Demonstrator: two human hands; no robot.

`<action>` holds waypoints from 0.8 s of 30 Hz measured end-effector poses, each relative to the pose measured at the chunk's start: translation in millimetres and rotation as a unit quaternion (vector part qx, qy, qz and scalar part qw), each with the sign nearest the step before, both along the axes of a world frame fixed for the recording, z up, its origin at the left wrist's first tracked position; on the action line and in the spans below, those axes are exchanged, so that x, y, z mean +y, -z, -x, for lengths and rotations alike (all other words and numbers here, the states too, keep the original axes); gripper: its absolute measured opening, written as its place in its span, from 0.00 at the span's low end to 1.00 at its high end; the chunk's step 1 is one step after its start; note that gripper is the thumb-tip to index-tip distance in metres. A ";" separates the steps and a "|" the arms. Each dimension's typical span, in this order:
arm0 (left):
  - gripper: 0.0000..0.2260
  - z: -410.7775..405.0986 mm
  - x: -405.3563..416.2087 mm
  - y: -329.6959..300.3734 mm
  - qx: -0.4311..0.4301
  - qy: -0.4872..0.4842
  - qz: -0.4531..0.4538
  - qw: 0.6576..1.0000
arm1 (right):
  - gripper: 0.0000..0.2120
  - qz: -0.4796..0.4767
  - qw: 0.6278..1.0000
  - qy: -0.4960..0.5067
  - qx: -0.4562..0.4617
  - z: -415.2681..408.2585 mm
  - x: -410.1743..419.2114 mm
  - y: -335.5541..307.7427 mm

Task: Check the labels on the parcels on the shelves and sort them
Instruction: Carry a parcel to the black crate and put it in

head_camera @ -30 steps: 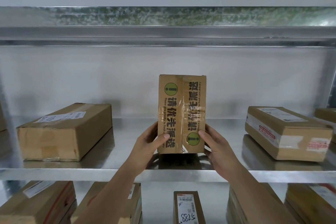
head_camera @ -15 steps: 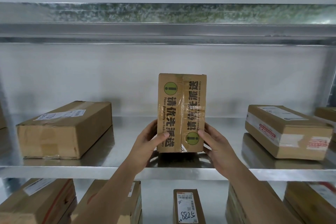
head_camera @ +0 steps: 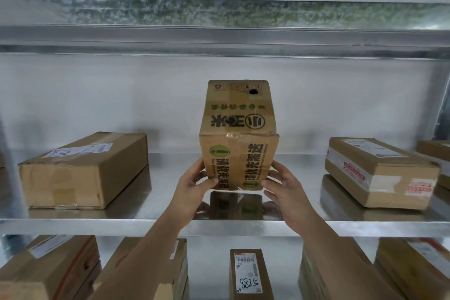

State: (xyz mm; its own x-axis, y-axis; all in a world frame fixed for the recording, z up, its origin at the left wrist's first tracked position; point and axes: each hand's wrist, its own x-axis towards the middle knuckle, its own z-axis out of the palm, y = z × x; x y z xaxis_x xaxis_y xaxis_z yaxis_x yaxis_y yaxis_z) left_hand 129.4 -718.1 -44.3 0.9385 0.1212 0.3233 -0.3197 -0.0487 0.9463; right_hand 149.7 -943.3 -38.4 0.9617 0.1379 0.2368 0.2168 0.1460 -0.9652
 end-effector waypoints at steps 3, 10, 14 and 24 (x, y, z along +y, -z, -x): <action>0.18 3.4 -2.0 -2.9 0.015 0.020 0.031 0.999 | 0.14 -0.004 1.000 -0.008 0.016 -0.3 0.0 0.2; 0.16 1.2 -0.7 -6.0 0.078 0.024 0.138 0.987 | 0.17 0.024 0.999 -0.021 0.003 1.4 -2.9 7.4; 0.12 0.8 -3.9 -7.1 0.101 0.031 0.126 0.986 | 0.17 0.064 0.998 -0.018 -0.010 6.0 -0.2 2.0; 0.12 -4.7 -0.3 -2.0 0.072 0.035 0.106 0.991 | 0.19 0.104 0.994 -0.009 -0.013 1.1 -4.0 2.7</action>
